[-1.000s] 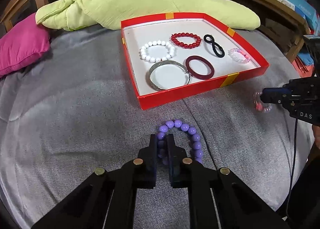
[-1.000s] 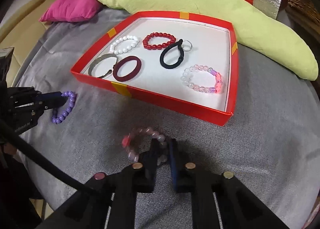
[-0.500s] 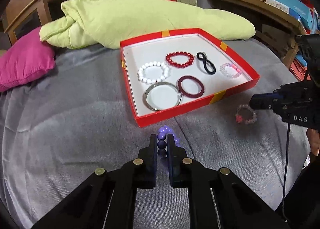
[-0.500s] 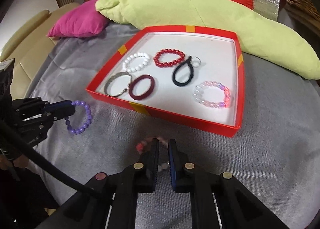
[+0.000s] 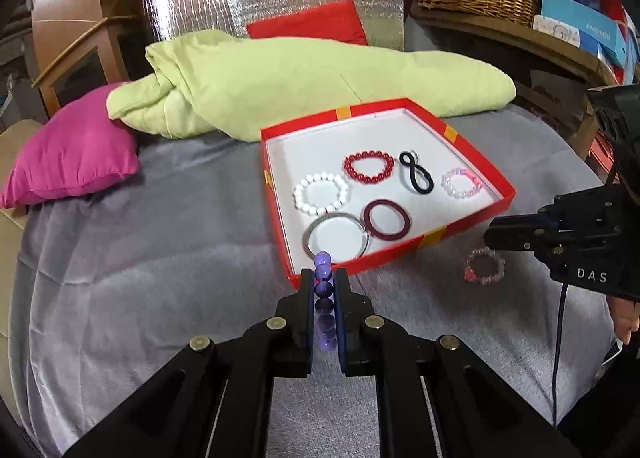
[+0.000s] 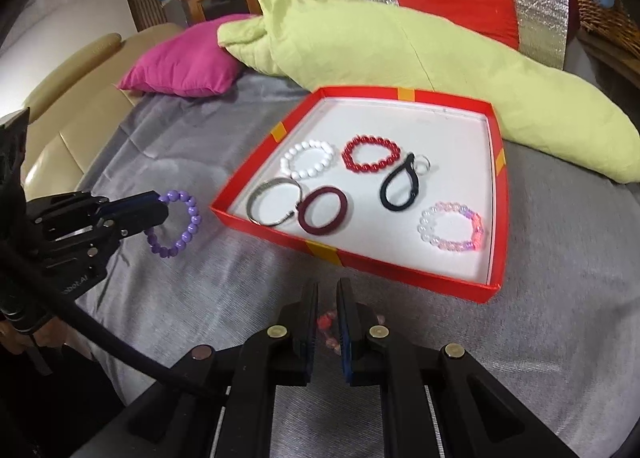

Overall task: Organize jewelry
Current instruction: 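Grasp the purple bead bracelet with the left tool and lift it, then carry the purple bracelet into the red box with the left tool while the right tool carries the pink one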

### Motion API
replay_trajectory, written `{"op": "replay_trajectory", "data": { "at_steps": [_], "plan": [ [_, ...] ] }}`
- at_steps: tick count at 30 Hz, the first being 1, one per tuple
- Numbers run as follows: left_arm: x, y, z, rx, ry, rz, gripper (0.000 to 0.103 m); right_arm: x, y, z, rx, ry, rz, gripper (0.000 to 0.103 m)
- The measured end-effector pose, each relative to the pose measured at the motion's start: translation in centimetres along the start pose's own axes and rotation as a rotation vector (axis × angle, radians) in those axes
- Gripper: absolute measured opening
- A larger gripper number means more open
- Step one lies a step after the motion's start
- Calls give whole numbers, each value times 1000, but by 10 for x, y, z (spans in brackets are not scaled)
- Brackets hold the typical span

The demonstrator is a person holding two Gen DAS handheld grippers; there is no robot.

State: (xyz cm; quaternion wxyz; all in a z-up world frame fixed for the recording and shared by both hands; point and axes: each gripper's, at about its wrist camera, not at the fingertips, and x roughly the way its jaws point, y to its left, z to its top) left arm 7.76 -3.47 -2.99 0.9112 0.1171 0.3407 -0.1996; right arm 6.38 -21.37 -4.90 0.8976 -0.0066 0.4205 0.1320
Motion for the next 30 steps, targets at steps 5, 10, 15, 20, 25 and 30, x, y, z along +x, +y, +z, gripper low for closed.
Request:
{"op": "replay_trajectory", "data": {
  "at_steps": [5,10,15,20,25,30],
  "plan": [
    [-10,3,4,-7,-33,30,10,-11,7,4,-1,-60,30,11],
    [-13,6,5,-14,-45,45,10,-16,12,8,0,-101,48,11],
    [-19,7,9,-27,-68,43,10,-19,10,12,23,-127,53,11],
    [-29,7,16,-44,-132,-9,10,-28,-1,15,76,-173,64,11],
    [-30,13,18,-64,-158,-65,10,-35,-14,14,112,-192,62,11],
    [-23,21,13,-58,-133,-72,10,-29,-24,8,99,-122,56,11]
  ]
}}
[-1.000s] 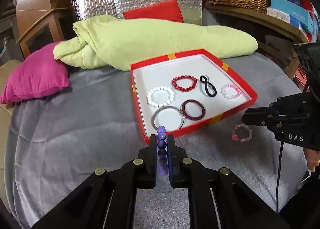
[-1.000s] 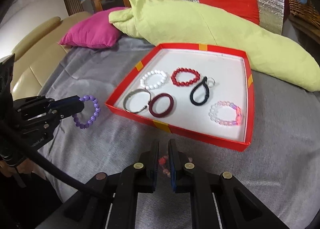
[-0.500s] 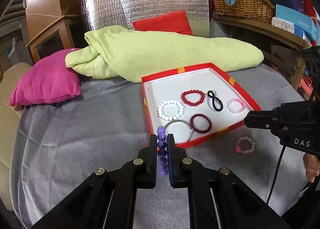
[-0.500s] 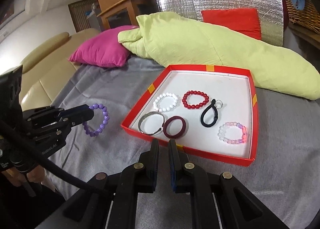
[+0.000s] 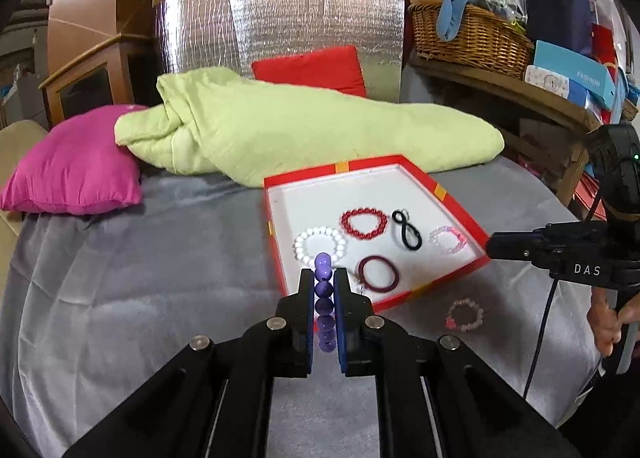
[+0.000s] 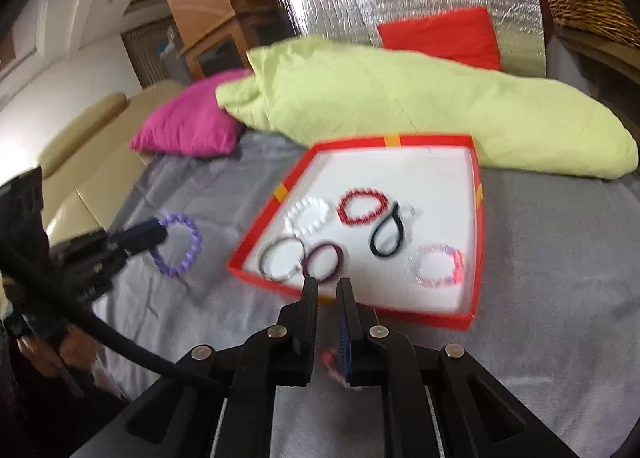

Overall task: Organize jewelry
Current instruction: 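Carry the purple bracelet into the red box with the left tool while the right tool carries the pink one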

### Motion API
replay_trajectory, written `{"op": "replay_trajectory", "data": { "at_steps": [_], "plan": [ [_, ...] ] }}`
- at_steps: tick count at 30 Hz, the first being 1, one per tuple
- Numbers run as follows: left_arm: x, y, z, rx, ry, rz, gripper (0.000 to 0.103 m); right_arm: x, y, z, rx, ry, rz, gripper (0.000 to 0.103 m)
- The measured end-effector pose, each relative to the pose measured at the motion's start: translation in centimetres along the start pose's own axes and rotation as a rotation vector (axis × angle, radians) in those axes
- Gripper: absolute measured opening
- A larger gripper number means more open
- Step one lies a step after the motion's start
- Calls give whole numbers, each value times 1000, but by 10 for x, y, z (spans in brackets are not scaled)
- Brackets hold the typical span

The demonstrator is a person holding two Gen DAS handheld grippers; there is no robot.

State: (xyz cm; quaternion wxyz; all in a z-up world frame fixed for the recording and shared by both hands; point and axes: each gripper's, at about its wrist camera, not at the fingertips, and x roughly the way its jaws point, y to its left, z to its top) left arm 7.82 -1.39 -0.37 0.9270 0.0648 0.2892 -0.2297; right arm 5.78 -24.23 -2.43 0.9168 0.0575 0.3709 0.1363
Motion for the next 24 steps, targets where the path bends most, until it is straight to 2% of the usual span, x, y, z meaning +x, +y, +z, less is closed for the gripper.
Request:
{"op": "replay_trajectory", "data": {
  "at_steps": [2,6,7,10,13,17,19,24],
  "plan": [
    [3,5,-3,-9,16,6,10,9,-4,-6,-8,74,-1,11],
    [9,10,-9,-15,47,25,10,35,-10,-20,-41,226,-84,17],
    [10,10,-10,-15,52,25,10,40,-11,-22,-40,249,-98,20],
    [11,5,-10,-2,54,19,10,54,-16,-28,-29,295,-128,21],
    [11,-3,-9,14,49,5,10,64,-17,-31,-30,315,-167,22],
    [11,-8,-10,28,53,-5,10,65,-10,-33,-84,297,-189,20],
    [11,-9,-10,31,56,-2,10,64,-8,-34,-91,302,-183,9],
    [10,-9,-11,27,53,-6,10,54,-8,-30,-56,279,-133,9]
  ]
}}
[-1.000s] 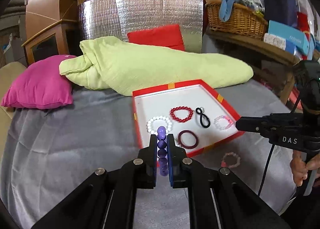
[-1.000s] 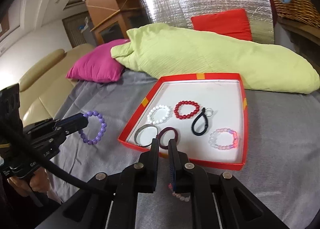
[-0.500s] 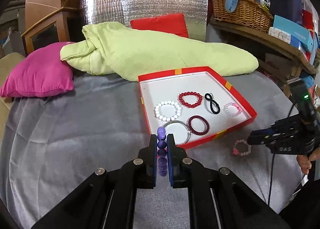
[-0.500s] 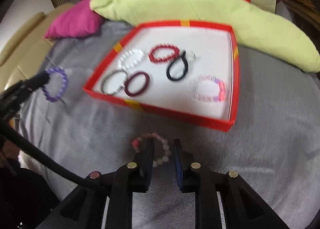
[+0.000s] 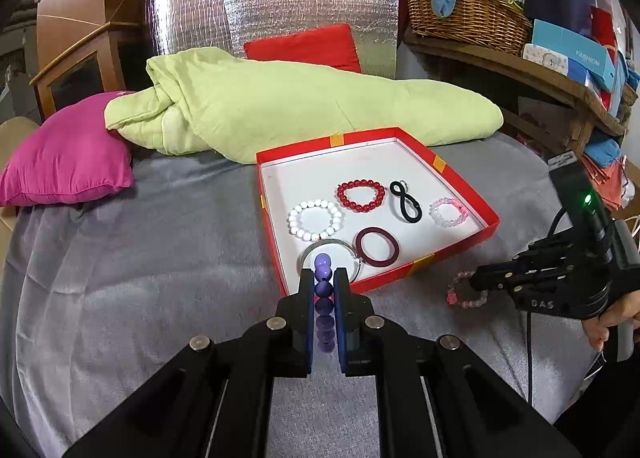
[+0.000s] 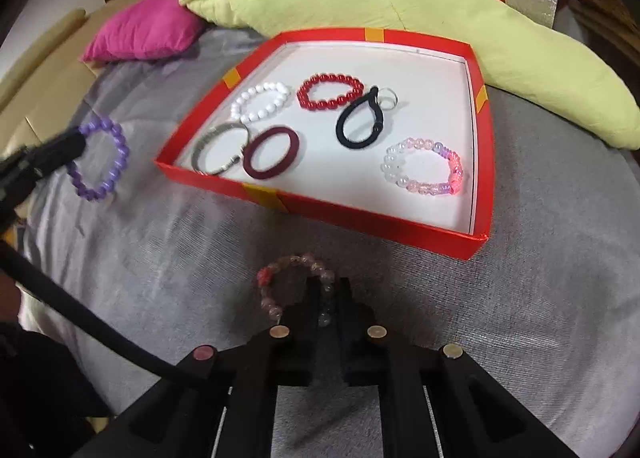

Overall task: Organize jewelry
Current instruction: 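Carry the purple bracelet into the red box with the left tool while the right tool carries the pink one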

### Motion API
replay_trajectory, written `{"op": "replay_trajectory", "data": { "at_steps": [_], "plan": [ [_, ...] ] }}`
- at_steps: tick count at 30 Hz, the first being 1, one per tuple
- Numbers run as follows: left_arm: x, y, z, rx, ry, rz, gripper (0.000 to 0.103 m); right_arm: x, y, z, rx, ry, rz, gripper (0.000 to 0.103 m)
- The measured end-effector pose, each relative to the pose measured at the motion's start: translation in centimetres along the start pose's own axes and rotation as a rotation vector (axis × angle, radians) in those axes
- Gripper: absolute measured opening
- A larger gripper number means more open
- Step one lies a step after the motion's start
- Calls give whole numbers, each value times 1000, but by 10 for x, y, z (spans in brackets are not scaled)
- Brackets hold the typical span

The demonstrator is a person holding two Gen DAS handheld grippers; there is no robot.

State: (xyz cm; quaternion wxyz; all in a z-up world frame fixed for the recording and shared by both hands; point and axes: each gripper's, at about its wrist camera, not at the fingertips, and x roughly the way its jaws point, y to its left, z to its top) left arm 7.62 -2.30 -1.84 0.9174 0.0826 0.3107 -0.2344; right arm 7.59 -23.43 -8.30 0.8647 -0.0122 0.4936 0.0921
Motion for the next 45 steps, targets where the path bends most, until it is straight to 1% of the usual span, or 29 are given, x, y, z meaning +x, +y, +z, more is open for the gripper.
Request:
{"op": "replay_trajectory", "data": {
  "at_steps": [5,8,15,20,24,28,32,35,39,45],
  "plan": [
    [0,0,2,-8,-16,-11,10,-23,-6,5,42,-70,83,9],
    [0,-1,5,-19,-31,-28,10,-33,-7,9,55,-113,115,9],
    [6,-15,13,-17,-62,-67,10,-48,-16,15,109,-189,144,9],
    [17,-28,20,-18,-63,-102,10,-60,-25,20,165,-257,162,9],
    [30,-39,26,-25,-55,-133,10,-65,-36,26,231,-305,156,9],
    [42,-49,32,-29,-41,-159,10,-65,-51,34,316,-332,159,9],
    [57,-62,36,-29,-23,-193,10,-60,-65,44,379,-352,124,9],
    [65,-70,37,-16,-14,-203,10,-53,-76,53,416,-362,112,9],
    [76,-76,37,-6,9,-207,10,-42,-88,64,437,-377,89,9],
    [84,-79,38,-11,20,-213,10,-26,-97,72,465,-360,81,9]
  ]
}}
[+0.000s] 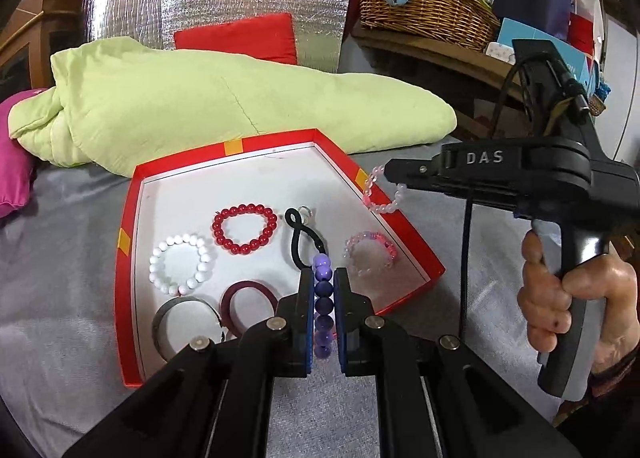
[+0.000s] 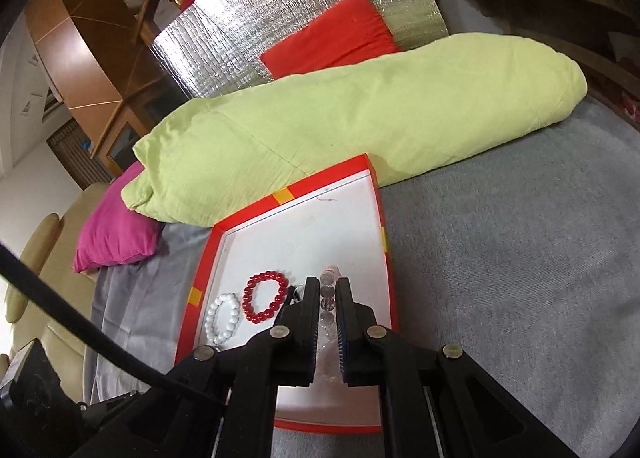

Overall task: Organize jewelry
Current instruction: 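Carry the purple bracelet into the red box with the left tool while the right tool carries the pink one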

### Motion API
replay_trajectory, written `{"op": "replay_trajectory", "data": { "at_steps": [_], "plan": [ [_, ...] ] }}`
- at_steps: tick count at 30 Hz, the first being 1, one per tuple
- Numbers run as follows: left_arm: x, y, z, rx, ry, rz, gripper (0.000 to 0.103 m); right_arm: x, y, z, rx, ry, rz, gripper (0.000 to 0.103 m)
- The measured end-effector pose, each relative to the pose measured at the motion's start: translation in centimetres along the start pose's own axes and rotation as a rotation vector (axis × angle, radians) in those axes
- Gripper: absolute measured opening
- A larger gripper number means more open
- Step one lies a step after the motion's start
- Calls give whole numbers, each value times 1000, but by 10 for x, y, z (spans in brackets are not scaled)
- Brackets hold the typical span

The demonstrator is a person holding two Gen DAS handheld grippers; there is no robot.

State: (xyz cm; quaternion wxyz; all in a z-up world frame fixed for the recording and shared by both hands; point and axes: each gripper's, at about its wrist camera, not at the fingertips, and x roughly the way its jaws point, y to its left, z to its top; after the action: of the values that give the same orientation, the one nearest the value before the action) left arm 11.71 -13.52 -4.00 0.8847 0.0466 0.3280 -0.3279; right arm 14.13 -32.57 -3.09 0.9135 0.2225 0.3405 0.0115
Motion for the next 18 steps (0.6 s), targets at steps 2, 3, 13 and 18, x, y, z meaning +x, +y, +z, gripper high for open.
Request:
{"op": "replay_trajectory", "data": {
  "at_steps": [2,3,13,18],
  "plan": [
    [2,-1,0,3,4,4,10,3,1,0,-3,1,-2,9],
    [2,-2,0,6,4,9,10,5,1,1,-3,2,0,9],
    [4,-4,1,14,9,26,10,19,-1,5,2,4,-9,9],
    [9,-5,2,13,17,30,10,27,0,6,-4,12,-11,9]
  ]
}}
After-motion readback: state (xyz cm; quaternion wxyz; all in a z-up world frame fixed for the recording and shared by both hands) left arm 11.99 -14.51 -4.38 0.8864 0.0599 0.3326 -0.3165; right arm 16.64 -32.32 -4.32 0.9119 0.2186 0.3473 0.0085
